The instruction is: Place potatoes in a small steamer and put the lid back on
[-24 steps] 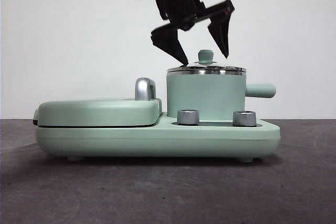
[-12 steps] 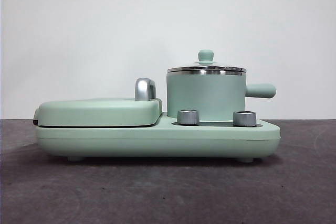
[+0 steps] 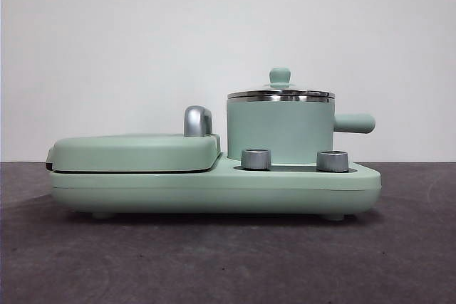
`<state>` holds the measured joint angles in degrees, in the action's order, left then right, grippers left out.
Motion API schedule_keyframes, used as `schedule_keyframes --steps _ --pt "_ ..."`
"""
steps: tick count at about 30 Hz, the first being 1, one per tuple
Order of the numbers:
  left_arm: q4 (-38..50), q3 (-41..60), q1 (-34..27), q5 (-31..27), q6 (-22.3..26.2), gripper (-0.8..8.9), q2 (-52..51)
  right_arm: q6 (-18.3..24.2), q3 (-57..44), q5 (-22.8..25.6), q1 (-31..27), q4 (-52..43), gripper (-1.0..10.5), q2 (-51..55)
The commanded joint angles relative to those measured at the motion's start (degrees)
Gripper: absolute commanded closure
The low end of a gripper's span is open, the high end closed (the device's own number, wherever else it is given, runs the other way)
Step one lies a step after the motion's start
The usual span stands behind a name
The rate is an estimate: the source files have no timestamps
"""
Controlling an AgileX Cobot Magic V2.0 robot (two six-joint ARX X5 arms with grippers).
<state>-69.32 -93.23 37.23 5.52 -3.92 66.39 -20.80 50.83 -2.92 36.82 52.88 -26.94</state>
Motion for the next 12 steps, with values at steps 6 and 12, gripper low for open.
schedule_keyframes --steps 6,12 --pt "22.5 32.0 0.7 0.1 -6.3 2.63 -23.9 5.7 0.5 -2.1 0.5 -4.1 6.1 -0.3" --pt "27.8 42.7 0.7 0.1 -8.2 2.63 -33.9 8.2 0.5 -3.1 0.5 -6.7 6.1 -0.3"
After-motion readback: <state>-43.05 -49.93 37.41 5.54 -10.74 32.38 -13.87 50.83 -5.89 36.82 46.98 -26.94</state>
